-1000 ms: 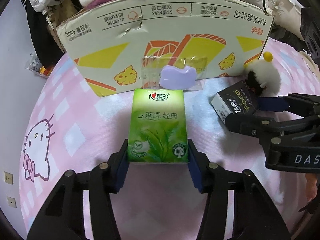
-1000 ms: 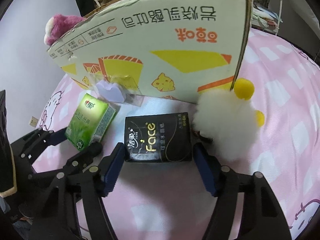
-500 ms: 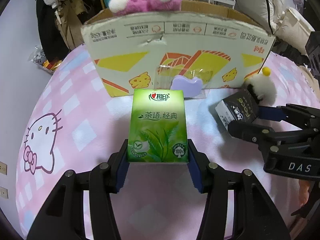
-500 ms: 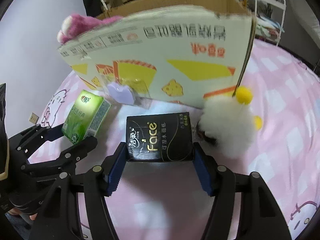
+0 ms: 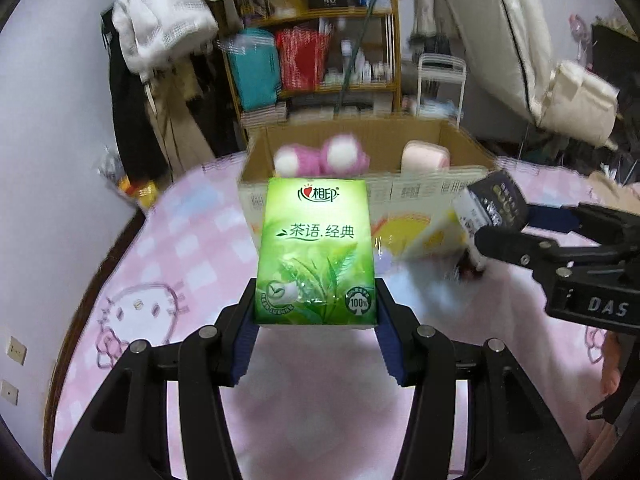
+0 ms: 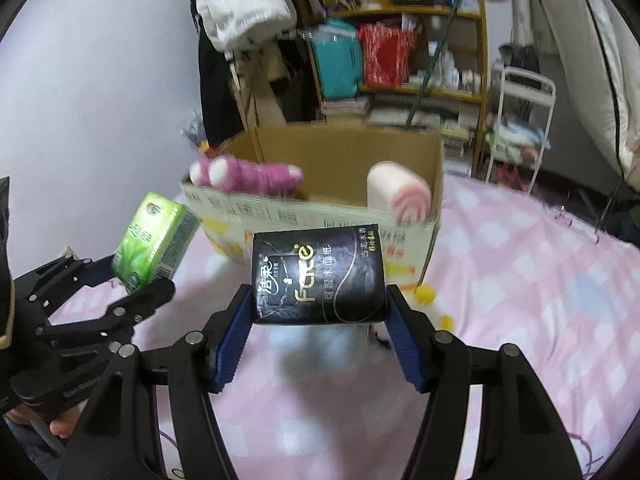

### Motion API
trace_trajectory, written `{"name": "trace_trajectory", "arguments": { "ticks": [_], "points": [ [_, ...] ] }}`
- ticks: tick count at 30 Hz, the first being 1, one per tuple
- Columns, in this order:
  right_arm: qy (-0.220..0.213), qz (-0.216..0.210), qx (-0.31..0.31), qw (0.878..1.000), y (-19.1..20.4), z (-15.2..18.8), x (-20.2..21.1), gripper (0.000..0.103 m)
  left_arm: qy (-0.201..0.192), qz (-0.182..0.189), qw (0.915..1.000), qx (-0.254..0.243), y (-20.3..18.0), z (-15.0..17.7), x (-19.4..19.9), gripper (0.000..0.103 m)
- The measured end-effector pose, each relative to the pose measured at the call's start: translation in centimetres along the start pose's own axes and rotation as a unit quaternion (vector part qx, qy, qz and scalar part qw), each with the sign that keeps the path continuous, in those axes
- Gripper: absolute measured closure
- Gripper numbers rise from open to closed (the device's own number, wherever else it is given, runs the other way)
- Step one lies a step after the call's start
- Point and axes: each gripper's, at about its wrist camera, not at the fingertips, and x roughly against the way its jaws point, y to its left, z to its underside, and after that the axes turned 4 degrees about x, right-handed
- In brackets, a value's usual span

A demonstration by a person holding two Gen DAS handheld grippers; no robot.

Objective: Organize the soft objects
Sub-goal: 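Lift both packs over the cardboard box and open both tools to drop them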

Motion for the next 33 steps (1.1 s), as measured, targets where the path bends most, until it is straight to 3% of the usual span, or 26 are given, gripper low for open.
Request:
{"name": "trace_trajectory", "arguments": {
  "ticks": [10, 19, 24, 28, 33],
  "points": [
    [-0.091, 0.019, 0.01, 0.996, -0.8, -2.6, 4.4, 0.035, -0.099, 0.001, 0.995, 0.014, 1.9, -3.7, 4.6, 0.051],
    [-0.145, 0.03, 0.011, 0.989, -2.1, -5.2, 5.7, 0.035, -0.151, 0.005, 0.9884, -0.017, 1.6, -7.8, 5.3, 0.051],
    [-0.175, 0.036, 0.032, 0.983, -2.0, -5.8, 6.2, 0.035, -0.195, 0.011, 0.9803, -0.03, 0.7, -10.2, 6.4, 0.051],
    [-0.184, 0.04, 0.037, 0.981, -1.9, -6.3, 5.9, 0.035, -0.206, 0.007, 0.9773, -0.048, -0.1, -11.7, 6.3, 0.051],
    [-0.19, 0.04, 0.037, 0.98, -1.9, -7.0, 5.2, 0.035, -0.193, 0.007, 0.9797, -0.054, 0.0, -12.1, 4.4, 0.051]
  ]
}}
